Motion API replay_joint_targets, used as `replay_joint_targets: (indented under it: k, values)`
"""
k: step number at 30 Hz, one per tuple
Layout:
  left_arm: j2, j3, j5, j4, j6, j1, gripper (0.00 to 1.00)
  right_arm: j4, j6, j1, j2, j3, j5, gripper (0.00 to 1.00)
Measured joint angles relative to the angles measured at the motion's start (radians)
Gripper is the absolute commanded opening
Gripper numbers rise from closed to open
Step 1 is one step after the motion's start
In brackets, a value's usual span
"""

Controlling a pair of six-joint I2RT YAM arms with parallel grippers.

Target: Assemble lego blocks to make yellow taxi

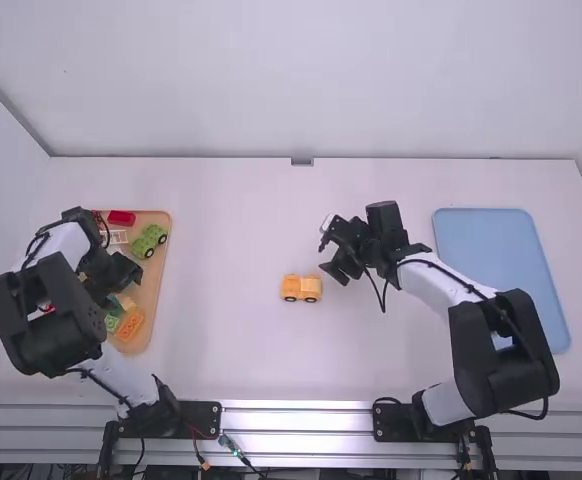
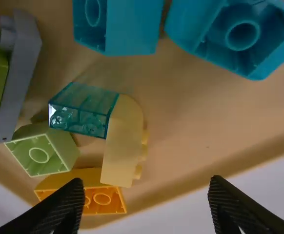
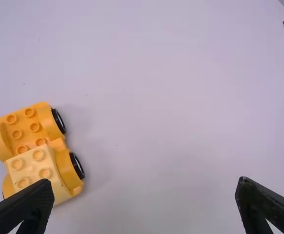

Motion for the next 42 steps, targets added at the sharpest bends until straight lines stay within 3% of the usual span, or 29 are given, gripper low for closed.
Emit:
replay_joint_targets:
  k: [14,32,42]
  values:
    - [0.0,-0.068,-0.017,0.116,0.0,0.0,0.66,0.0,0.01,0.0,0.0,0.0,0.0,0.99]
    - [0.0,-0.188,-0.017,0.282,-0.002,0.0,0.68,-0.001,0.012,0.0,0.0,0.0,-0.001,0.99]
    - [-0.003,-0.201,-0.016,0.332,0.01,0.0,0.53,0.0,0.033,0.0,0.0,0.0,0.0,0.99]
